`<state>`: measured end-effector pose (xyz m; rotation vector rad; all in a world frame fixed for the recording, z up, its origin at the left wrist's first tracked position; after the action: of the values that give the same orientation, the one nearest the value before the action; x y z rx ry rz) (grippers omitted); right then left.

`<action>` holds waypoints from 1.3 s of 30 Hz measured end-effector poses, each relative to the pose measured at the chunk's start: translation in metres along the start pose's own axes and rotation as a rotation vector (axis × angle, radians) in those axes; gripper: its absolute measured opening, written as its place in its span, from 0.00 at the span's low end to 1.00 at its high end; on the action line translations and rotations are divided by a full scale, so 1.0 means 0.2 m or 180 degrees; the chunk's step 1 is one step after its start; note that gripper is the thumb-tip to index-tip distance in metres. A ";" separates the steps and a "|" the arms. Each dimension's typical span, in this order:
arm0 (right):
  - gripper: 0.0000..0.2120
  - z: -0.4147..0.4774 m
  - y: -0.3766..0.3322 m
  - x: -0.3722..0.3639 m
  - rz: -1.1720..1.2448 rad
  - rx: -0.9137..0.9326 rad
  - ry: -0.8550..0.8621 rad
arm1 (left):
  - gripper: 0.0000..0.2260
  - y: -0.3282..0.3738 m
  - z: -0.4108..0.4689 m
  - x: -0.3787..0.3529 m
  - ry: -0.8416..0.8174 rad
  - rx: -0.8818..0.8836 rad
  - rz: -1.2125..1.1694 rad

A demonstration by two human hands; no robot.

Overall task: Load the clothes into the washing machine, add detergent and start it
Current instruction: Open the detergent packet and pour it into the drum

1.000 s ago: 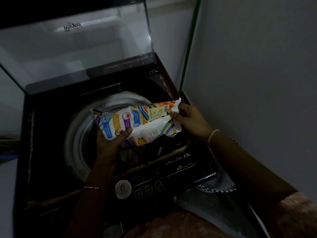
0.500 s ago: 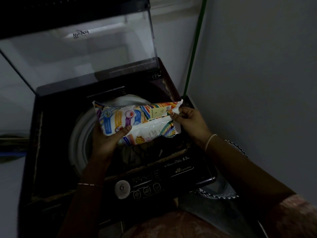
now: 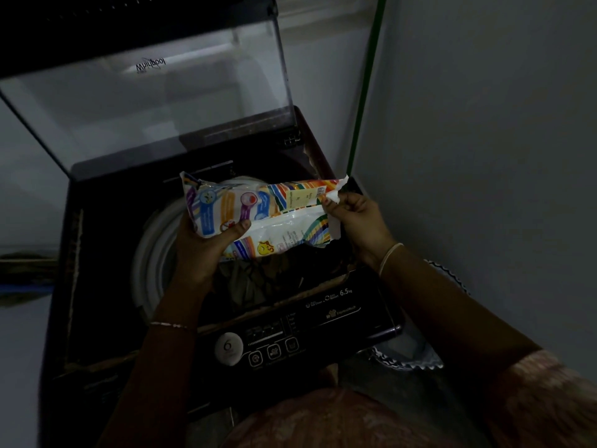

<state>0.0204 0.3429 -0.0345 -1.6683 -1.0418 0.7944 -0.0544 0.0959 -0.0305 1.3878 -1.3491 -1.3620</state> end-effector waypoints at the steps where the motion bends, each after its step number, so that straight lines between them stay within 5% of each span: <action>1: 0.10 0.00 0.00 0.00 -0.0018 -0.0002 0.0029 | 0.29 0.00 0.00 0.00 0.0025 -0.0001 0.0019; 14: 0.05 0.03 0.01 0.00 0.0118 -0.0113 0.0008 | 0.33 0.03 0.05 -0.01 0.0095 -0.0063 0.0145; 39: 0.05 0.02 -0.02 0.00 0.0339 -0.0323 -0.0098 | 0.24 0.05 0.09 -0.05 -0.0119 -0.0163 0.0029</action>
<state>0.0153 0.3454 -0.0326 -1.8154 -1.0363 0.8509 -0.0726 0.1061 -0.0208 1.3268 -1.3339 -1.4131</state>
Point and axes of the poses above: each hand's wrist, its own z-axis towards the middle knuckle, its own x-axis out of the back of the hand, y = z × x, the point moved 4 cm from there along z, towards the middle knuckle, and after that the axes turned 13 degrees about -z, right-handed, at the moved point
